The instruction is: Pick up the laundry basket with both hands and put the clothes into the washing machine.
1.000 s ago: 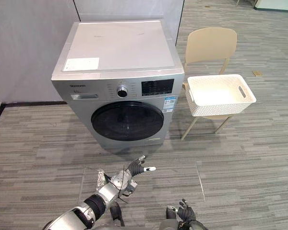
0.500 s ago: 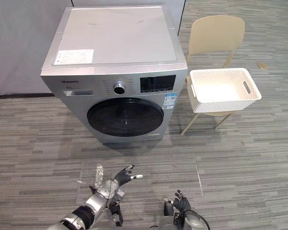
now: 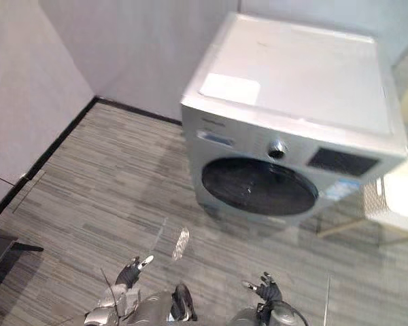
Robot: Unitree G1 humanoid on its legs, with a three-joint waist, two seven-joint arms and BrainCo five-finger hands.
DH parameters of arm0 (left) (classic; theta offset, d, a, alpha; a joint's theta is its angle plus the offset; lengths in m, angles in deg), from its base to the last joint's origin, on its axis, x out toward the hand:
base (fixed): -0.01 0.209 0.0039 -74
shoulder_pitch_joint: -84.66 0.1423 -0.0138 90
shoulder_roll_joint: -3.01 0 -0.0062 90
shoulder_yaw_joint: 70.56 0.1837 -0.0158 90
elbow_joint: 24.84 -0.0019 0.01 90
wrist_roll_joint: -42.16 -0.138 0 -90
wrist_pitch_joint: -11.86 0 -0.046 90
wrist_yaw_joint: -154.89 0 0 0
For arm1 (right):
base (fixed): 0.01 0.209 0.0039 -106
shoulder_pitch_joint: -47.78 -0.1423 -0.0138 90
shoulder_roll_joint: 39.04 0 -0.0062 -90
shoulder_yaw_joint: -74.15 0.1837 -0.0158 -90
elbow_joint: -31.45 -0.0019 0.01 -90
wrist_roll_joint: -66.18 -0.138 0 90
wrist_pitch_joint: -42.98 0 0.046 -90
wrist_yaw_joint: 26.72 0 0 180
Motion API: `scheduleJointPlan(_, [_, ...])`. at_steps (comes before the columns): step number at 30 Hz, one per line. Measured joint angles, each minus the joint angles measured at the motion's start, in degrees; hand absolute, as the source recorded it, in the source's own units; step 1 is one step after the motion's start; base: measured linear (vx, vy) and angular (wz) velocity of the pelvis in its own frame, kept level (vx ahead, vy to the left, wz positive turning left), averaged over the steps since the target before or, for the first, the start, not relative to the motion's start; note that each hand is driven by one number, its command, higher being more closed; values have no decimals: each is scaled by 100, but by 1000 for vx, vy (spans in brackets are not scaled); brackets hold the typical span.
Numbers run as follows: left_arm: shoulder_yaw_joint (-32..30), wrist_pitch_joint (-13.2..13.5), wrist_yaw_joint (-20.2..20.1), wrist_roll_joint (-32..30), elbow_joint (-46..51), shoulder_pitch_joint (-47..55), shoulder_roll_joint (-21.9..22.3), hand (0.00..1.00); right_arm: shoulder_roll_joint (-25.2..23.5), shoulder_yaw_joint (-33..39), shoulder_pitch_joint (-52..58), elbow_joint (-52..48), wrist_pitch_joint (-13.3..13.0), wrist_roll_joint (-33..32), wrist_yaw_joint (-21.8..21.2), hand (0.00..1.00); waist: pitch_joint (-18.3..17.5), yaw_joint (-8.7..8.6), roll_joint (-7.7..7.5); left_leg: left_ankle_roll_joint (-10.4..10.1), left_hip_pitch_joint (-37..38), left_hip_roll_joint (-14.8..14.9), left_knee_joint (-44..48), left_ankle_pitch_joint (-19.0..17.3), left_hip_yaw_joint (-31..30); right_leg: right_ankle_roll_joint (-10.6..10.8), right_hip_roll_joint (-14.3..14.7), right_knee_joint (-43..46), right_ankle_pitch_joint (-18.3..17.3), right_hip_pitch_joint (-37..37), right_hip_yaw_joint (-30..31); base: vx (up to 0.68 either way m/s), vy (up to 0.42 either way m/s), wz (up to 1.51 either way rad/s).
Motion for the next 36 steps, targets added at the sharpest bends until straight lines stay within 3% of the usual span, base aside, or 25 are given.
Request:
scheduleJointPlan(3, [-49,5,1,-88,-29,41,12,0,14,-73,12,-67,-69,4,3,0,-7,-18,1,-5,656,-119,-471,4,-412,-116,453,466,-366,-362,-41,446,76,79])
scheduleJointPlan(6, [-314,5,-10,-213,-112,19,158,0,-3,-74,86,-101,-76,-3,-118,0,-2,-152,13,-8,925,-141,-622,6,-1109,-103,1237,-605,-722,-802,264,414,-92,123])
scheduleJointPlan(8, [-530,3,-7,-303,-263,-17,312,0,23,-71,153,-228,-95,2,-210,0,13,-190,48,-105,1054,-34,-612,-32,-1592,-43,1959,-1959,-755,-1065,1334,379,-200,117])
scheduleJointPlan(9, [-595,3,-10,-346,-265,3,354,0,23,-69,165,-236,-98,0,-216,0,13,-195,49,-177,1085,11,-593,-72,-1713,-21,2111,-2306,-730,-1086,1659,379,-248,120])
scheduleJointPlan(10, [-708,4,-8,-419,-264,38,425,0,17,-66,195,-255,-98,2,-224,0,-12,-191,1,-394,1148,107,-522,-195,-1916,-17,2293,-3180,-389,-1013,2283,408,-298,135])
scheduleJointPlan(11, [-871,1,-10,-469,-265,73,448,0,-40,-56,299,-278,-93,-11,-229,0,-40,-183,-158,-750,1220,132,-381,-429,-2077,312,2242,-3841,663,-767,2640,465,-378,132])
scheduleJointPlan(12, [-1010,-4,-3,-480,-329,87,595,0,-26,35,255,-250,-96,-15,-226,0,7,-121,68,-839,1267,361,-350,-524,-2184,177,2450,-3679,583,-687,2438,363,-324,105])
scheduleJointPlan(13, [-1117,13,-17,-506,-322,105,670,0,-29,74,270,-243,-94,-19,-230,0,-45,-117,100,-916,1258,518,-375,-477,-2223,72,2499,-3588,387,-669,2353,298,-300,58])
scheduleJointPlan(15, [-1274,2,-13,-562,-325,43,763,0,-28,118,206,-266,273,-110,-666,0,-33,-78,77,-1144,1351,637,-531,-294,-2263,-101,2513,-3172,62,-768,2087,256,-316,51])
scheduleJointPlan(18, [-1432,7,-20,-561,-231,-42,1068,0,88,28,167,-261,583,-75,-975,0,-46,21,133,-1221,1200,705,-411,-180,-2499,-168,2444,-3236,-32,-665,1795,92,-178,48])
scheduleJointPlan(19, [-1503,7,-20,-560,-225,-44,1113,0,94,-3,161,-266,582,-16,-985,0,-46,24,135,-1222,1074,710,-213,-180,-2591,-171,2412,-3300,-35,-599,1696,19,-81,95])
scheduleJointPlan(21, [-1777,5,-3,-533,-87,-19,1137,0,109,-70,207,-400,558,156,-983,0,-37,50,155,-1288,213,730,1411,-142,-2856,-200,2318,-3440,-60,-322,1215,-22,-34,113])
scheduleJointPlan(23, [-1866,5,24,-448,17,37,1106,0,138,-177,256,-405,471,240,-956,0,-50,136,164,-1377,-315,962,2265,7,-2591,-243,2319,-3394,-114,-165,899,-52,-11,78])
scheduleJointPlan(25, [-1840,-2,48,-437,17,45,960,0,74,-137,343,-393,257,230,-707,0,-88,165,78,-1246,-464,1181,2277,87,-2053,-259,2179,-3540,-132,-1,586,-24,10,106])
scheduleJointPlan(26, [-1757,-2,77,-437,12,87,845,0,-118,102,377,-305,137,229,-491,0,-152,124,-82,-1160,-430,1244,1911,125,-1612,-241,1974,-3746,-82,117,361,-18,20,132])
scheduleJointPlan(27, [-1724,-1,87,-437,10,100,784,0,-180,197,383,-242,96,229,-403,0,-182,100,-125,-1150,-395,1261,1688,109,-1371,-211,1894,-3859,-38,165,257,-41,46,122])
scheduleJointPlan(28, [-1678,3,105,-440,1,90,777,0,-210,253,383,-155,59,227,-301,0,-234,82,-104,-1002,-357,1310,1161,-8,-964,-178,1801,-4036,63,177,113,-54,105,95])
scheduleJointPlan(29, [-1554,-1,104,-444,-44,98,778,0,-101,266,374,-144,39,228,-254,0,-262,90,4,-1077,-305,1258,520,-51,-810,-75,1738,-4118,152,117,-34,-58,139,80])
scheduleJointPlan(31, [-1326,0,109,-448,-82,98,602,0,-155,262,306,24,28,226,-204,0,-253,103,-91,-983,-274,833,-23,276,-799,100,1562,-4317,292,86,179,-29,144,66])
scheduleJointPlan(36, [-987,2,111,-471,-122,174,459,0,-56,302,278,85,-7,222,-160,0,-266,147,28,-804,-292,416,-104,293,-910,242,1295,-4828,536,355,176,-8,172,25])
